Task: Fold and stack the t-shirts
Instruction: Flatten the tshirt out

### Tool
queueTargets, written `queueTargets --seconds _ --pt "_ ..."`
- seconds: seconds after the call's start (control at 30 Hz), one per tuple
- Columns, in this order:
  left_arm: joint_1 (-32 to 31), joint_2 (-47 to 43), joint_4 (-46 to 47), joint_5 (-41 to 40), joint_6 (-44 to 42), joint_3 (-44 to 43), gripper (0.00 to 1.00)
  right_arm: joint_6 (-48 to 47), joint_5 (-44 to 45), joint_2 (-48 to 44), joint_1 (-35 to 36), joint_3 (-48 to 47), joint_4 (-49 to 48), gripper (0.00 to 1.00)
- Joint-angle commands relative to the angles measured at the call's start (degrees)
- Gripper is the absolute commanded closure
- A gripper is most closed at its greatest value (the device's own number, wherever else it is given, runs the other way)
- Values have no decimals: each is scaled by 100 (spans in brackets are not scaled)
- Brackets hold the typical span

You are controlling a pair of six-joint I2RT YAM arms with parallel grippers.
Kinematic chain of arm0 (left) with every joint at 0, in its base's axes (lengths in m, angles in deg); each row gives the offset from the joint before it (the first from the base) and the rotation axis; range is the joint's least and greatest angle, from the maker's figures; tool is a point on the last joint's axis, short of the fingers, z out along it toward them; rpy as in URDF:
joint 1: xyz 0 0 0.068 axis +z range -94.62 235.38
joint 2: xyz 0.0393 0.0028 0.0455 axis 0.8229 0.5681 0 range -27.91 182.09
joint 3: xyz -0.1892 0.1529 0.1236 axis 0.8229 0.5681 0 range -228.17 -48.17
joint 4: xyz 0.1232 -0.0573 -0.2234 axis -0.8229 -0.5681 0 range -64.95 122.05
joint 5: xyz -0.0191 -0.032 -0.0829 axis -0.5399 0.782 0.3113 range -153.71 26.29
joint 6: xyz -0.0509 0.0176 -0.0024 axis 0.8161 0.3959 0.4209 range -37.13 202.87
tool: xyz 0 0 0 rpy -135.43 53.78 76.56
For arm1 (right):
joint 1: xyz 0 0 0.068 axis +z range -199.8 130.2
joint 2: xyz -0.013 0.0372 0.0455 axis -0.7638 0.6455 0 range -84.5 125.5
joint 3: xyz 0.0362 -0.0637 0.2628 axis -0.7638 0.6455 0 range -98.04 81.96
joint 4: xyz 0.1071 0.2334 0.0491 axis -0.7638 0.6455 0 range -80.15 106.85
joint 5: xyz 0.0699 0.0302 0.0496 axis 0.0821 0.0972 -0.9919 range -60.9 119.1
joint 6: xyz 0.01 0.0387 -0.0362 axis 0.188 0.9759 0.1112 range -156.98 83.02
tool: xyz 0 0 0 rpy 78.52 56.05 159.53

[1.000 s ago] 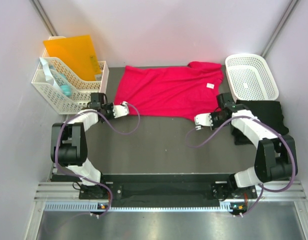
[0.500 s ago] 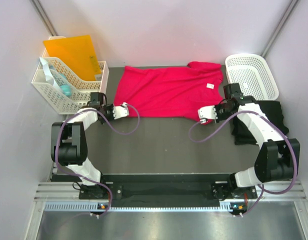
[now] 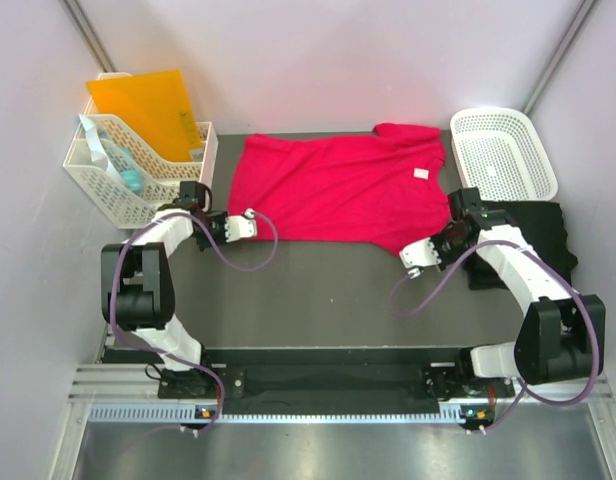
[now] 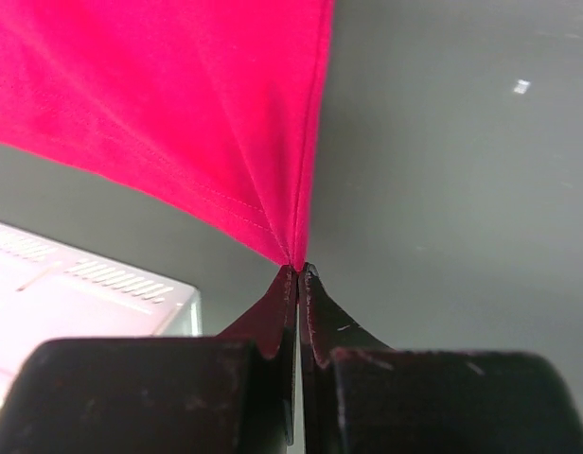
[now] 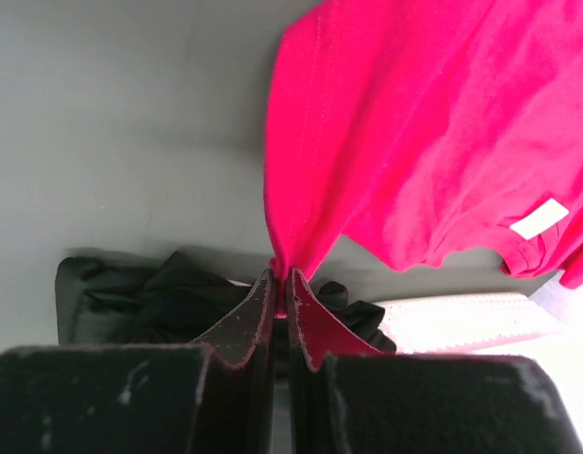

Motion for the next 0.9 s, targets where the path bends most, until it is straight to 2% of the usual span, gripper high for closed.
queueTargets --seconds 0.0,0.43,0.67,0.87 --pt "57 32 -722 166 -356 -246 100 -345 -52 -207 -74 99 131 100" --pt "75 313 -2348 219 -1095 -888 100 -1118 -34 -312 -101 38 420 100" --pt "92 296 -3140 157 -1631 -1046 100 -2163 -227 -874 -101 258 1149 100" --pt "110 208 -3763 61 -2078 -1090 100 -2542 -280 -1226 -92 293 1852 100"
